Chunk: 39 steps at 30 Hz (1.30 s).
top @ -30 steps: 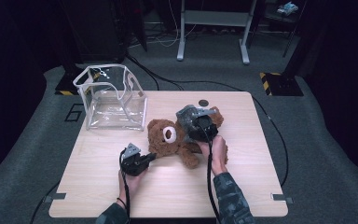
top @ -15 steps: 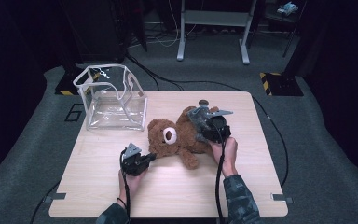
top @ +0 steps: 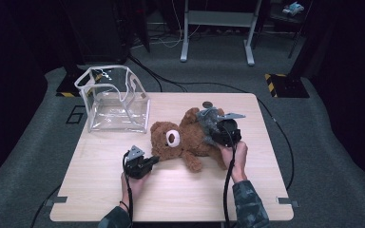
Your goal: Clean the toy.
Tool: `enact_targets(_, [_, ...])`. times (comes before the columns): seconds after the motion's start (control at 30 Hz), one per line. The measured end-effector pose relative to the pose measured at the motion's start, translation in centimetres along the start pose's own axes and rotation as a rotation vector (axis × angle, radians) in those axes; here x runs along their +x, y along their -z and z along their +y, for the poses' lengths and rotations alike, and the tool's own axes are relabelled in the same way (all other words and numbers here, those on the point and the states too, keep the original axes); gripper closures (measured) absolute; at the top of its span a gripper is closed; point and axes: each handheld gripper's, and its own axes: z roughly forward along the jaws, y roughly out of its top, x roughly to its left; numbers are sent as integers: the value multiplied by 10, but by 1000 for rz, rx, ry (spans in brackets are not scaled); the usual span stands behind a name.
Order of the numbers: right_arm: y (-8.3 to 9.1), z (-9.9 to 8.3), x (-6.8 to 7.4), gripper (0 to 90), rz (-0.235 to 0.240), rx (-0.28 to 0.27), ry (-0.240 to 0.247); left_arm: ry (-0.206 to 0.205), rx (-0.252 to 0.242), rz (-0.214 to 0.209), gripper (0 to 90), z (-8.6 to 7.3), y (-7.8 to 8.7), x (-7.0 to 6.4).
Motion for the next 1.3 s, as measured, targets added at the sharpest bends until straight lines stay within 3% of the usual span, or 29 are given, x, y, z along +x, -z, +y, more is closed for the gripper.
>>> enact_targets(0.13, [-12, -3, 7, 718, -22, 52, 25, 3, 0, -2, 884, 0, 0, 1])
enact_targets(0.23, [-15, -8, -2, 719, -17, 51, -2, 3, -4, -5, 884, 0, 0, 1])
enact_targets(0.4, [-13, -16, -17, 721, -61, 84, -34, 5, -2, -6, 884, 0, 0, 1])
enact_targets(0.5, [-8, -16, -23, 721, -61, 65, -44, 9, -5, -6, 883, 0, 0, 1])
enact_targets(0.6, [-5, -11, -19, 721, -39, 44, -36, 10, -7, -5, 883, 0, 0, 1])
enact_targets(0.73, [-13, -8, -12, 720, -49, 69, -20, 8, -4, -4, 882, 0, 0, 1])
enact_targets(0.9, [-17, -15, -23, 720, -61, 91, -53, 5, -1, -3, 883, 0, 0, 1])
enact_targets(1.0, [-17, -18, -28, 721, -79, 99, -49, 8, -2, -2, 883, 0, 0, 1])
enact_targets(1.1, [-7, -14, -25, 721, -62, 38, -54, 10, -1, 2, 883, 0, 0, 1])
enact_targets(1.17, [-3, -9, -18, 721, -14, -2, -25, 7, 0, 1, 883, 0, 0, 1])
enact_targets(1.3, [-18, -9, -11, 724, -45, 50, -6, 10, -2, -1, 883, 0, 0, 1])
